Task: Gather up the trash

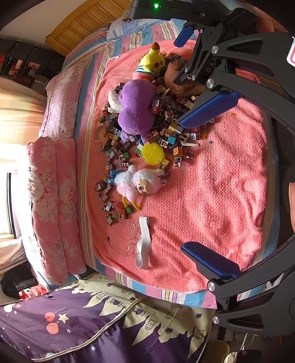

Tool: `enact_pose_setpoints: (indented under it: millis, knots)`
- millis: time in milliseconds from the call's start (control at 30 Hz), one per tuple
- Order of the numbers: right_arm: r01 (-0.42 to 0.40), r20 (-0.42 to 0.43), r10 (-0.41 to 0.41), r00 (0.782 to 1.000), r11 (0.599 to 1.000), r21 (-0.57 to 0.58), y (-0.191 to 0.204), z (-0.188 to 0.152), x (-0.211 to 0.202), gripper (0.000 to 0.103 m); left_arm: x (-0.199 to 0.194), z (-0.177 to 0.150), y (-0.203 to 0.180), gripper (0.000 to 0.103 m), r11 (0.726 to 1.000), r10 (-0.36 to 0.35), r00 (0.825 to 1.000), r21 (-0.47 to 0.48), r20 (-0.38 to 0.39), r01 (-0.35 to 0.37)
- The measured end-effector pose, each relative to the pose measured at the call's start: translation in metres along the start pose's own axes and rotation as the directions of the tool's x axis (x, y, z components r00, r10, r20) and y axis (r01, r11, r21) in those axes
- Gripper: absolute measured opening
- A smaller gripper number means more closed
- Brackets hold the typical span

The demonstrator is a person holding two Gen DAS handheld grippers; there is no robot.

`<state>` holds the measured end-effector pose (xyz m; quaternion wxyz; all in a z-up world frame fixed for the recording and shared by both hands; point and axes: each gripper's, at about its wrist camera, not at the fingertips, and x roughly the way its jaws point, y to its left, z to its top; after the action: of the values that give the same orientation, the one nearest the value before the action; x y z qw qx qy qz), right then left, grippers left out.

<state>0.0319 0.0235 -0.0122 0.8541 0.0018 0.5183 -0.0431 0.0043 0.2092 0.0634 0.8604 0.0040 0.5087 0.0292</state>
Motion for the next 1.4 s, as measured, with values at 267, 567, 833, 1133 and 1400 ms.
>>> enact_pose_setpoints:
  millis: [267,567,833,1133,1400]
  knots:
    - [0.001,-0.016,-0.001,1.000,1.000,0.007,0.000,-0.002,0.002,0.099,-0.003,0.001,-0.001,0.096,1.000,0.000,1.000,0.001,0.005,0.000]
    - [-0.014,-0.030,0.015,0.999,1.000,0.015,-0.002,-0.005,0.007,0.099,-0.004,0.005,0.002,0.096,1.000,-0.002,1.000,0.003,0.011,0.001]
    - [-0.024,-0.051,0.026,0.998,0.999,0.032,-0.006,-0.009,0.013,0.099,0.003,0.007,0.000,0.096,1.000,0.012,1.000,0.021,-0.005,-0.012]
    - [-0.049,-0.074,0.052,0.996,0.998,0.044,-0.007,-0.012,0.019,0.099,0.012,0.007,0.001,0.096,1.000,-0.006,1.000,0.018,-0.029,0.007]
    - [-0.052,-0.089,0.055,0.995,0.998,0.036,-0.002,-0.016,0.024,0.099,0.022,0.004,0.001,0.096,0.999,-0.033,0.999,0.016,-0.039,0.034]
